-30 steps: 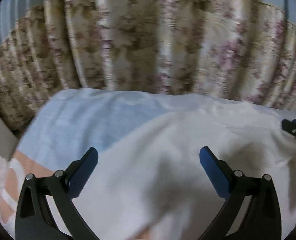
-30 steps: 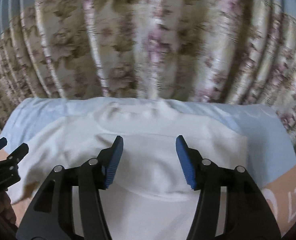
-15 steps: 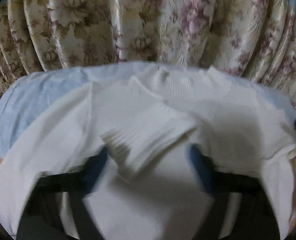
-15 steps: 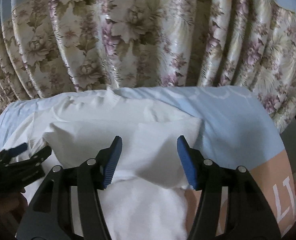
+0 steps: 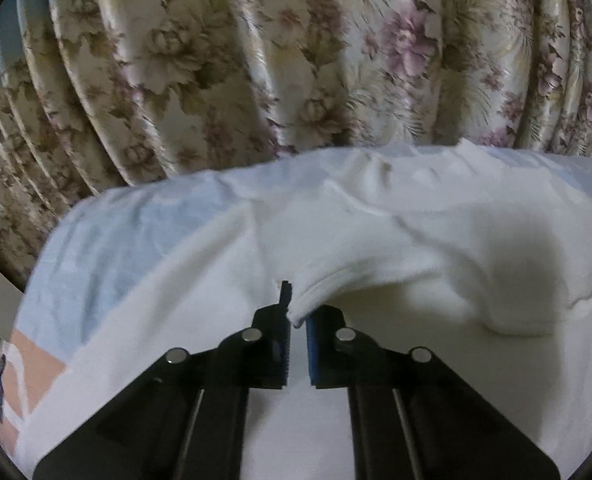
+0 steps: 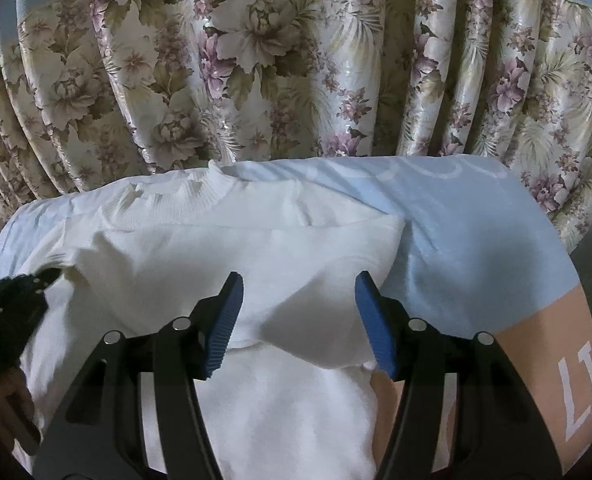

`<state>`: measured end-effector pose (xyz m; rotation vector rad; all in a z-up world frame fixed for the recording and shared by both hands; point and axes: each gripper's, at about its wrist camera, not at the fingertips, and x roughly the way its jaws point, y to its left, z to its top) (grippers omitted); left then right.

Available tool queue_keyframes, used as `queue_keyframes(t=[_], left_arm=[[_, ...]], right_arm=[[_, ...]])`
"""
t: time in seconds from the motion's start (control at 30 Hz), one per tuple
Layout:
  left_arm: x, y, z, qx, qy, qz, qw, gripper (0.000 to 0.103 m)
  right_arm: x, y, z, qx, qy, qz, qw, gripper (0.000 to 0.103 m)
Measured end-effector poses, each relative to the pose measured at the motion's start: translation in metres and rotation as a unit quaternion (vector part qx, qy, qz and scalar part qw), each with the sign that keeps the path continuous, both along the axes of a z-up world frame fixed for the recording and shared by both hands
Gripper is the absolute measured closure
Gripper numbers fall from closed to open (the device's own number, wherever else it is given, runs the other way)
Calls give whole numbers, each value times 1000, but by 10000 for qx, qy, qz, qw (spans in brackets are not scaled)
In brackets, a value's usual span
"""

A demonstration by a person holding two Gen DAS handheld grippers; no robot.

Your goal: Fold small clothes

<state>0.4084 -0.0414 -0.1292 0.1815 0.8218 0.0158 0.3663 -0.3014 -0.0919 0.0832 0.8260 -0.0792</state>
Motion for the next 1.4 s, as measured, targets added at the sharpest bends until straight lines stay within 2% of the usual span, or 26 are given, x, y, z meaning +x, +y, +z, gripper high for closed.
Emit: queue_keyframes(t=[0.23,0.4,0.5,0.57,0.6,0.73,0.8,0.87,1.03,1.1,1.17,1.4], left_arm=[[-15,28,8,403,-211,124,9989,97],[-25,36,-11,893,-24,-13,9960,92],[-32,48,-15,960,12,128,9953,80],[-35,55,-14,993,-37,232,9948,62],[-36,59,-13,999,-50,273,9946,62],[-38,74,-6,763,-21,433,9961,62],[-42,80,2,488,-63,514,9975,62],[-48,81,9,303,-144,533,9980,53],[-56,71,21,-236,-130,421,9988,51],[-60,68,23,-306,-145,430,9985,51],[-67,65,25,-360,-159,421,9983,42],[-89,61,32,-426,-230,391,9981,37]], right_arm=[[5,9,-1,23,42,80,10000,43],[8,15,-17,-114,248,126,9995,42],[8,10,-35,-226,475,67,9986,42],[5,3,-45,-276,590,-4,9979,42],[2,1,-48,-321,593,-19,9977,42],[-3,0,-48,-486,567,52,9972,42],[-4,-4,-45,-460,568,-14,9973,42],[-8,-8,-39,-293,511,-77,9982,41],[-18,-6,-20,-179,265,-14,9995,34],[-25,-6,-12,-61,164,-21,9998,29],[-31,-6,-7,-43,108,-36,9999,28],[-61,-1,3,0,64,-103,9999,27]])
